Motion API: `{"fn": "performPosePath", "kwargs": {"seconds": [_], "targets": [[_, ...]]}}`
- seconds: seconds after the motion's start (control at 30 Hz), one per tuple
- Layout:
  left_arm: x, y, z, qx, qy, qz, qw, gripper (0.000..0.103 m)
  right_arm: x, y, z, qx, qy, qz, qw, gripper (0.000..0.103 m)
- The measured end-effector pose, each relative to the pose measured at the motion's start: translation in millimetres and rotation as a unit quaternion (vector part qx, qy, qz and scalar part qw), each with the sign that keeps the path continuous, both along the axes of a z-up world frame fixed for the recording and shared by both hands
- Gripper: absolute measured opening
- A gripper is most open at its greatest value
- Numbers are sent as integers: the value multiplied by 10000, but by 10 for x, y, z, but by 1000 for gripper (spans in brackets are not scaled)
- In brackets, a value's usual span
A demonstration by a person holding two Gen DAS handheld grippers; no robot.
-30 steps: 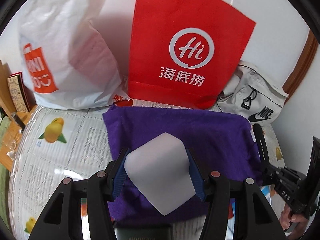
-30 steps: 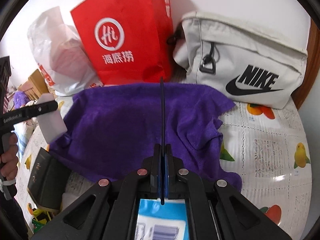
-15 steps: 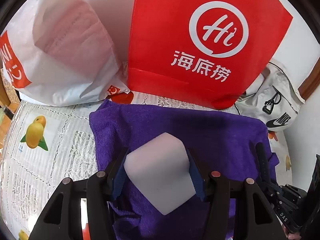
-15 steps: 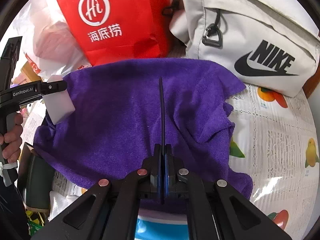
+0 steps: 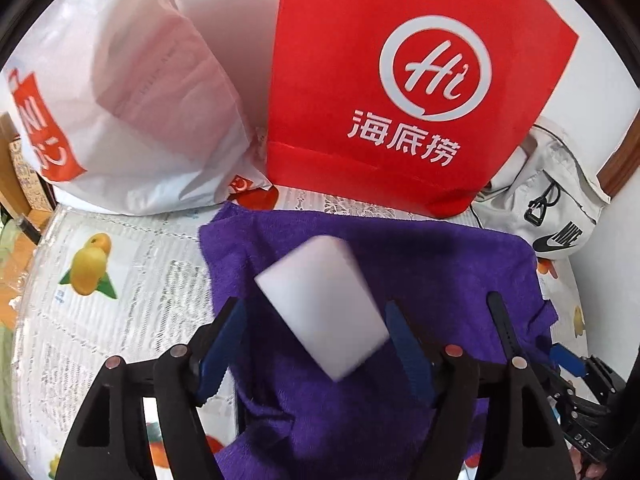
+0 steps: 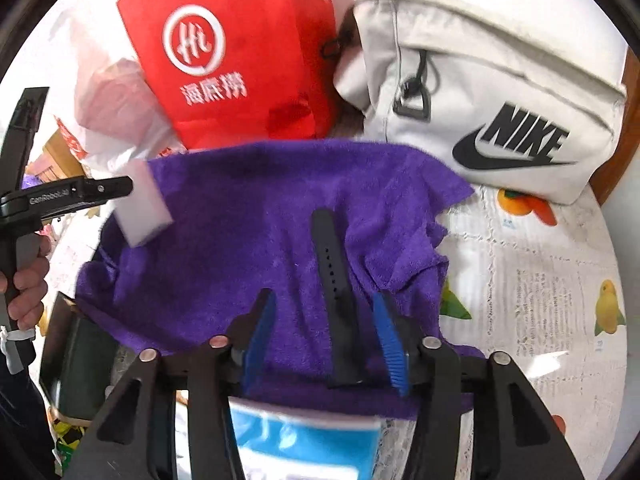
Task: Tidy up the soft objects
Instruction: 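Open the left tool to drop the sponge onto the purple towel, then grasp the green snack packet with the left tool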
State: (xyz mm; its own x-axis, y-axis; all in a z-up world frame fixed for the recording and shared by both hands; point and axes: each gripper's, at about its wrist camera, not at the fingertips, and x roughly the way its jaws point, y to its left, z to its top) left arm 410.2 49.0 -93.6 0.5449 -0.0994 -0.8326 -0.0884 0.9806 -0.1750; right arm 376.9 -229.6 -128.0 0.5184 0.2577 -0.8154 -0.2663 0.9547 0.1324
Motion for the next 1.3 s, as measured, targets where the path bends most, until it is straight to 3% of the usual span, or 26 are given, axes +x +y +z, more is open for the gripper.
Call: {"fn": "performPosePath", "kwargs": {"seconds": [0.17,0.37,0.63,0.83,1.1,1.3], "targets": [[-231,19,208,99,-174,19,9998,72,-221,33,207,-36,-193,-39,9998,73],[-617,82,431,224,-444,99,9987,72,-570,61,415,-138,-388,-125,9991,85],[-1274,109,598,234,-658,8,9976,72,-1158,45,563,226,-509,-40,9984,85],[-1759,102,586,256,-580,-59,9980,72,-1553,63,587,228,-586,-144,9979,85],[-2445,76,410,221,-498,-240,9982,72,-2119,55,550,492,-586,-169,9969,85],[-2903,-60,213,191,-441,-634,9968,72,-2431,96,466,467,-616,-112,9969,85]]}}
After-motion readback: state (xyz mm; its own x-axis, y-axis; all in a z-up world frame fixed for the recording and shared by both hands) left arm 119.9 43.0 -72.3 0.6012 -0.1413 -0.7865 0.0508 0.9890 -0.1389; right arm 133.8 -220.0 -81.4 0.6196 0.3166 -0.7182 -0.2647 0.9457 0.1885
